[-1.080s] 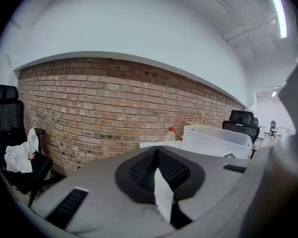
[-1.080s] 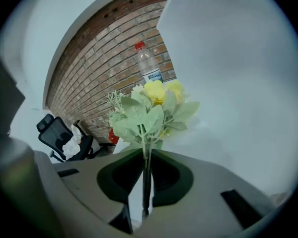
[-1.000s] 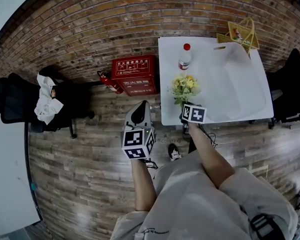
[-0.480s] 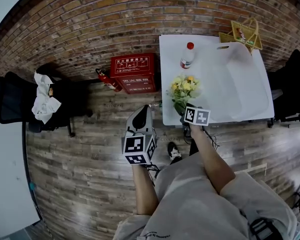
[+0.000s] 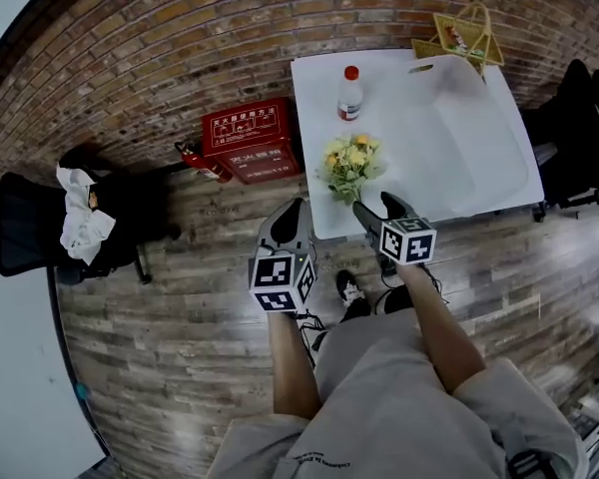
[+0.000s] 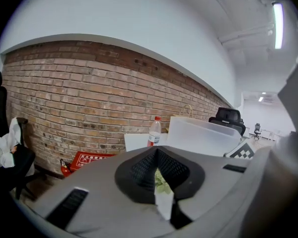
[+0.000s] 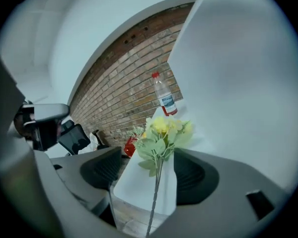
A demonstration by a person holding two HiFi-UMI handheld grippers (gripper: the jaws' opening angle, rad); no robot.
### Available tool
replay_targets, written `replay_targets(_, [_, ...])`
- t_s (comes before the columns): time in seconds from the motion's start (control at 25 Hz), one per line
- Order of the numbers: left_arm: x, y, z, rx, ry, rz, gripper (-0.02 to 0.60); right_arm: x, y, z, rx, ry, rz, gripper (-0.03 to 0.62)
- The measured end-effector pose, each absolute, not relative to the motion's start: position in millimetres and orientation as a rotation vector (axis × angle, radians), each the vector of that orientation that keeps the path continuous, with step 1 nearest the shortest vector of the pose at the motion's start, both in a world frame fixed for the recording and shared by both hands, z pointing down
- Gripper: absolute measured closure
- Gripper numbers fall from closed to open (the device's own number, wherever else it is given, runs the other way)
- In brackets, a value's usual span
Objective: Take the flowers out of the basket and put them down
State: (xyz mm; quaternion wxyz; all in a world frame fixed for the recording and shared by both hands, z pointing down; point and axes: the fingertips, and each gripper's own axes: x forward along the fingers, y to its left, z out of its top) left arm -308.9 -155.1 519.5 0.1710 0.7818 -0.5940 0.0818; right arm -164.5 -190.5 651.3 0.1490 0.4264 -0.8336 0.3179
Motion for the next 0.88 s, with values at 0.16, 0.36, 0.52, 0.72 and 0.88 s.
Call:
replay_targets(0.16, [-287.0, -154.6, 520.7, 2.245, -1.652, 0.235, 0.557, -146.9, -180.1, 617.1, 1.2, -2.58, 0.937, 0.241])
replay_targets(0.36, [-256.9, -132.8, 528.3, 2.275, -1.616, 0.308, 0.557, -103.0, -158.1, 587.3, 1.331, -2.684, 0.953, 0.299])
replay_targets(0.52, [-237.4, -104.1, 529.7, 2.292, -1.596, 0.351, 0.557, -80.5, -130.3, 570.0, 1.415, -2.699, 0.888, 0.33])
replay_targets(0.72, [-213.9, -58.8, 528.1, 2.316, -1.554, 0.355, 0.557, -70.9, -82.6, 557.2, 1.43, -2.713, 0.825, 0.355])
replay_targets(0.88, [-199.2, -23.0, 526.8, 2.353, -1.539, 0.392, 0.557, -62.3, -48.2, 555.0, 1.458, -2.704, 0.819, 0.39])
